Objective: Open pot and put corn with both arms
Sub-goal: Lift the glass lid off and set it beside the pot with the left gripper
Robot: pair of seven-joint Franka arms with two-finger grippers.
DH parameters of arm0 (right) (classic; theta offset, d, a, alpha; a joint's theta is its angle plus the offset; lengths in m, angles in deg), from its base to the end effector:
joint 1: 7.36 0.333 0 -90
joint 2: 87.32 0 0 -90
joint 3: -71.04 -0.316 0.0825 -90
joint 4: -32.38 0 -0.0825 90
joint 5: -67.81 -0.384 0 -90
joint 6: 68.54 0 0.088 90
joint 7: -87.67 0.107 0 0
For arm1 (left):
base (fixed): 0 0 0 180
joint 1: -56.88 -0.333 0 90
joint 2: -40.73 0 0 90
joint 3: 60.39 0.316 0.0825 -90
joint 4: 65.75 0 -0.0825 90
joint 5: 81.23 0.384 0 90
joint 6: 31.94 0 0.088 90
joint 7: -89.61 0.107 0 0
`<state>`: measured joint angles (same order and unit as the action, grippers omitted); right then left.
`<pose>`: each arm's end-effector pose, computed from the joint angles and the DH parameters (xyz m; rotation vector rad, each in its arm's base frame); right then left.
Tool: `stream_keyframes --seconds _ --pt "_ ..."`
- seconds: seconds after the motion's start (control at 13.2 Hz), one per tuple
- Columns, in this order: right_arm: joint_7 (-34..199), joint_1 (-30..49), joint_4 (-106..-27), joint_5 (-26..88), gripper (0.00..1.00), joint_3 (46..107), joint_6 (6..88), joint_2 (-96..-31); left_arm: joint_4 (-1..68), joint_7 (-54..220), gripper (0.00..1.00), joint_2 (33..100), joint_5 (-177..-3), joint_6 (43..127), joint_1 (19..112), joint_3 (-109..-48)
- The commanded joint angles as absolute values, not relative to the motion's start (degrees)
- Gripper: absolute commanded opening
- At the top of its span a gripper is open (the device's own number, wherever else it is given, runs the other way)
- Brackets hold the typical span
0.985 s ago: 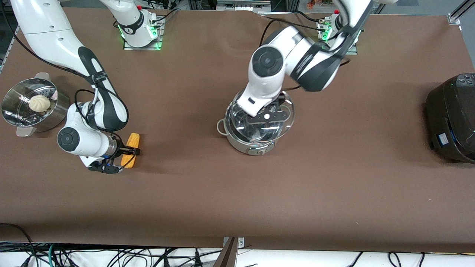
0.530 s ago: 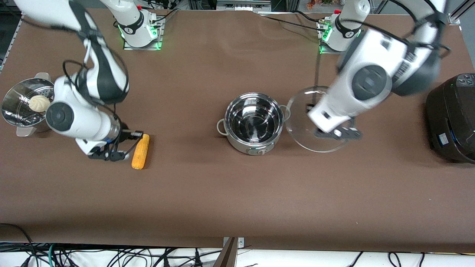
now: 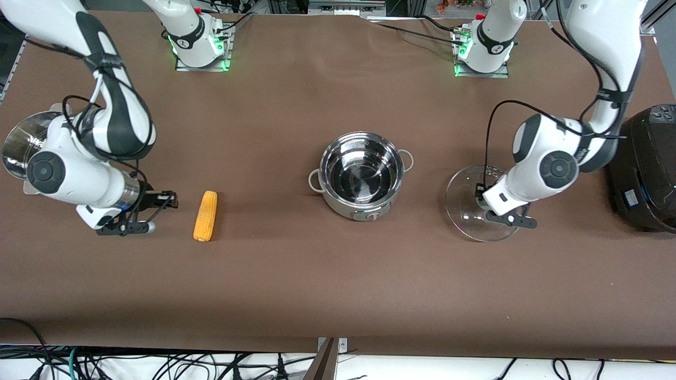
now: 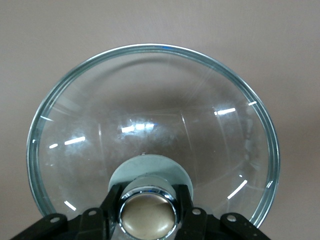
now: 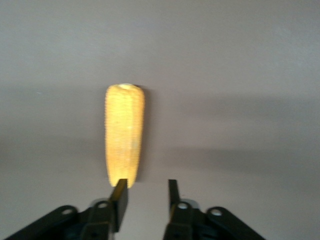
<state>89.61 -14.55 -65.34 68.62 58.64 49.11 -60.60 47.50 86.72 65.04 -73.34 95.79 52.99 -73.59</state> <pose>0.6524 0.0454 0.3185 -3.0571 -0.0720 0.1728 0.5882 -0.0886 0.2450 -3.0947 0.2992 0.2417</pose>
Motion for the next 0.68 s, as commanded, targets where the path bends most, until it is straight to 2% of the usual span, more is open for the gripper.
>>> stream_keyframes --seconds 0.0,0.23,0.61 --pt "89.3 -14.2 -67.9 67.2 1.00 57.9 51.8 -60.3 49.4 87.1 1.00 61.6 -72.0 95.4 52.2 -74.6" --pt "89.3 -14.0 -72.6 65.2 1.00 57.9 62.6 -57.9 45.2 86.9 1.00 55.1 -72.9 85.0 52.7 -74.8" --pt "89.3 -12.8 -73.0 65.2 1.00 57.7 69.4 -52.7 24.9 87.6 1.00 48.2 -75.8 55.3 52.3 -75.6"
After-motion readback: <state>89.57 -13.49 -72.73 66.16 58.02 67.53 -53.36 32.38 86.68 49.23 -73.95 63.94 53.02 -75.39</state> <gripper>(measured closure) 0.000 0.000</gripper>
